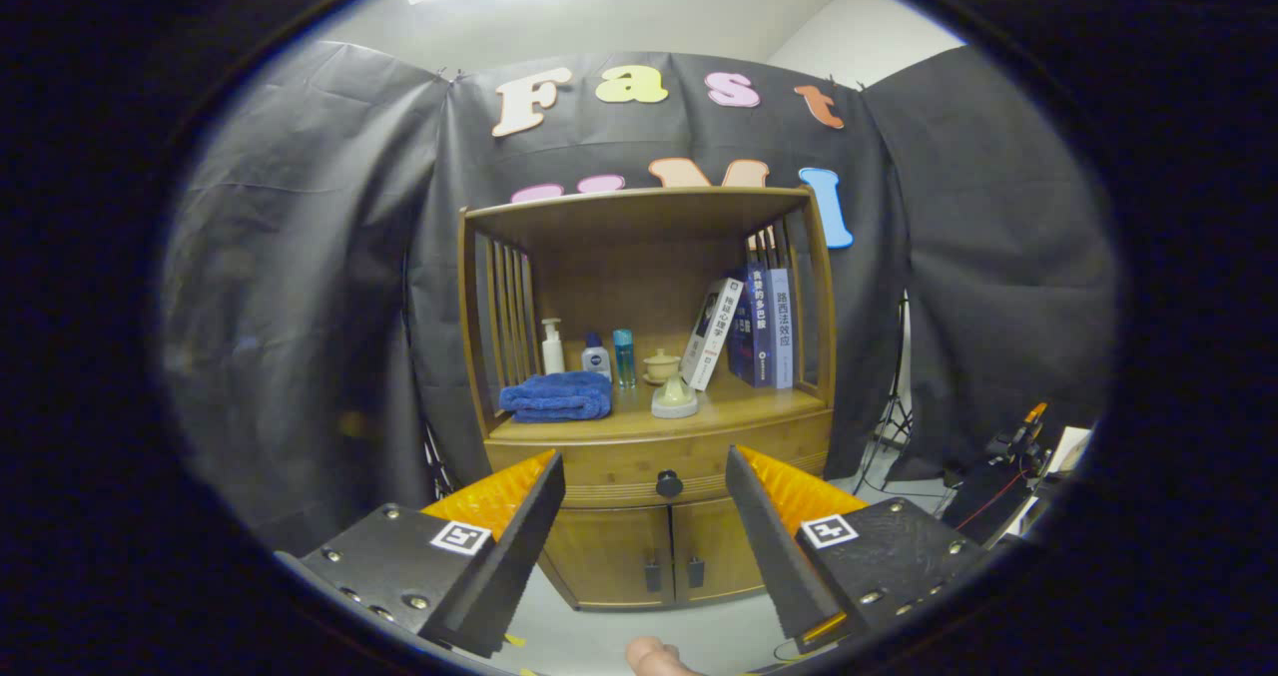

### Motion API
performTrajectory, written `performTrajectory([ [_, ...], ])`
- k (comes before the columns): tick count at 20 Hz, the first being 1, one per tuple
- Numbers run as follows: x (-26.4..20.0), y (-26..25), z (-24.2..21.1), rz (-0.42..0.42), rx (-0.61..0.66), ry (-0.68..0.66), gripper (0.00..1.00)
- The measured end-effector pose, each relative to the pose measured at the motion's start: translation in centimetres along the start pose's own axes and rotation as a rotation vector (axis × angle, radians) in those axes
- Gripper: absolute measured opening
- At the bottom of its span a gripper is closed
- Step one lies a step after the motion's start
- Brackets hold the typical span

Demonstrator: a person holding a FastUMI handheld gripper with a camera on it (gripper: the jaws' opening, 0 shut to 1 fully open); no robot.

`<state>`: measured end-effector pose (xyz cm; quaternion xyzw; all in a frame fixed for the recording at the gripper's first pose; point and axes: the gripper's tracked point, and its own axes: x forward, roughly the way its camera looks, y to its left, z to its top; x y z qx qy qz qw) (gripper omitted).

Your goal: Pull open the drawer, take out the items inside it, and place them on the countertop above the cabinet.

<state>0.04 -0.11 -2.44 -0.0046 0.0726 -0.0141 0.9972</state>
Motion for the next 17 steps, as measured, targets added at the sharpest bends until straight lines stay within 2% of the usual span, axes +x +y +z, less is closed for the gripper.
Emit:
performTrajectory([
  [17,0.0,-1.1,0.5,-0.02,0.012,-0.009,0.97],
])
